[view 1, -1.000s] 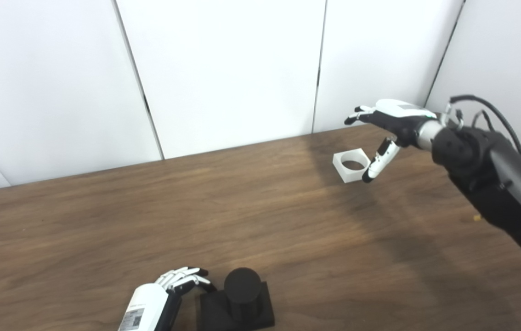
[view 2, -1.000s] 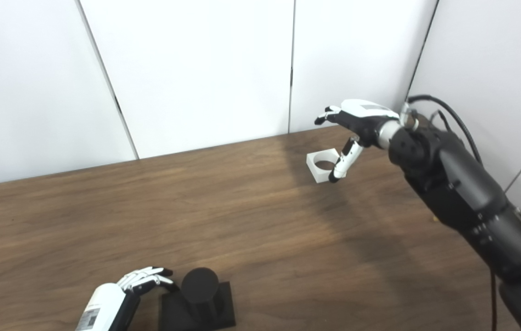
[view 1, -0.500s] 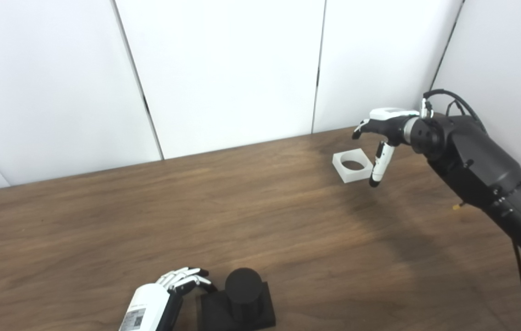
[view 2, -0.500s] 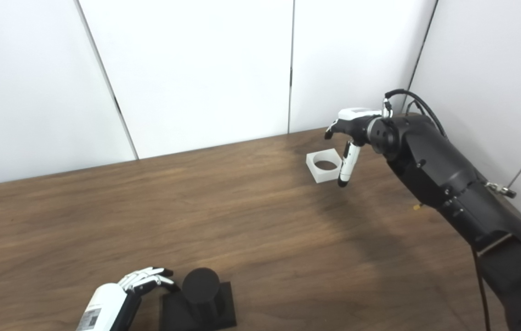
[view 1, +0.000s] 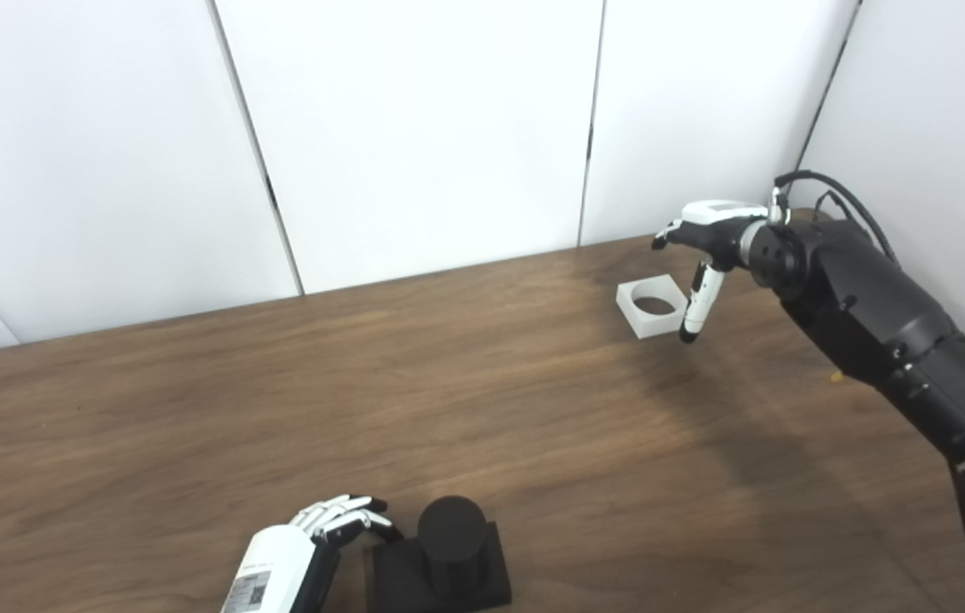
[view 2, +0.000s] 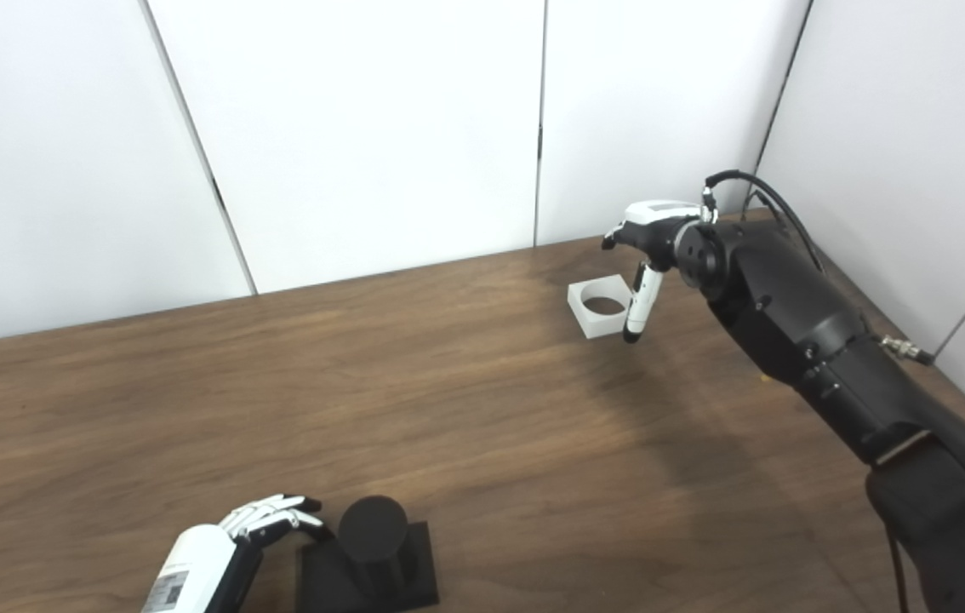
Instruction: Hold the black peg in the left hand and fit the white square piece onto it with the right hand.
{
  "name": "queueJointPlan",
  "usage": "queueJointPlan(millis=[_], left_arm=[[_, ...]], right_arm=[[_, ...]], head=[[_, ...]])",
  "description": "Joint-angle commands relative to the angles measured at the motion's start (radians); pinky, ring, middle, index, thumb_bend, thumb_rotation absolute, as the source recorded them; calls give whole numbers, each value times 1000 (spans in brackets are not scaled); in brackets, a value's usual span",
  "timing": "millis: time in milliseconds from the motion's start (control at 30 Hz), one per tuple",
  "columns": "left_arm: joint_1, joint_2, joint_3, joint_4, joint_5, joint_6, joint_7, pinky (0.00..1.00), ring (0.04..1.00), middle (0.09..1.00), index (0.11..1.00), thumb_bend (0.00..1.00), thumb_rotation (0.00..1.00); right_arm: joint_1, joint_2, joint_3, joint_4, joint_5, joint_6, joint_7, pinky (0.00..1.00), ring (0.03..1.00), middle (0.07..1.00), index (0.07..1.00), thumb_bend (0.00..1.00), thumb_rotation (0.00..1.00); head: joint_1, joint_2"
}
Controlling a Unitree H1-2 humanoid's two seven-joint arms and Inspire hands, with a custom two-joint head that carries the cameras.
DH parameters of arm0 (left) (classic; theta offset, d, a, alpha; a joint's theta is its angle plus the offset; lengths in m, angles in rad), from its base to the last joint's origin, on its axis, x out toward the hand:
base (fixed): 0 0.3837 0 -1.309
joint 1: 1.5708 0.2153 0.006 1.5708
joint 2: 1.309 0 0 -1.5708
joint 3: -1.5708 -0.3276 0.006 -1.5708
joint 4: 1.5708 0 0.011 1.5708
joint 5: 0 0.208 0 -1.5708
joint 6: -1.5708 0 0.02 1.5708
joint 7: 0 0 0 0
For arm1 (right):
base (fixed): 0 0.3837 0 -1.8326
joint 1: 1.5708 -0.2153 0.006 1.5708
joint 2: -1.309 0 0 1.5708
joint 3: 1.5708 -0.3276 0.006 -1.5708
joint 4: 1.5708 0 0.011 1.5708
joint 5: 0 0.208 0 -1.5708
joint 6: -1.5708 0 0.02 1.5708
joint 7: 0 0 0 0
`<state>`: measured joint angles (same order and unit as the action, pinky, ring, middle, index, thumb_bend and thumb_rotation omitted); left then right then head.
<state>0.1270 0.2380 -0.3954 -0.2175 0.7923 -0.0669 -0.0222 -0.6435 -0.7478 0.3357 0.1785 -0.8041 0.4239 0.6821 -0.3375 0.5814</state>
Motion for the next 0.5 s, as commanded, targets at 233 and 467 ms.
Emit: queueJointPlan(millis=[233, 467], left_arm=[[28, 7, -22, 5, 23, 28, -59, 819, 829, 778, 489, 510, 41], [29, 6, -28, -19, 32, 52, -78, 823, 832, 778, 489, 510, 41]], right_arm=[[-51, -2, -6, 29, -11, -14, -42, 1000, 1000, 1000, 951, 964, 173], [-61, 18, 16, 74, -22, -14, -45, 1000, 1000, 1000, 945, 963, 195]], head=[[9, 5], [17, 12]])
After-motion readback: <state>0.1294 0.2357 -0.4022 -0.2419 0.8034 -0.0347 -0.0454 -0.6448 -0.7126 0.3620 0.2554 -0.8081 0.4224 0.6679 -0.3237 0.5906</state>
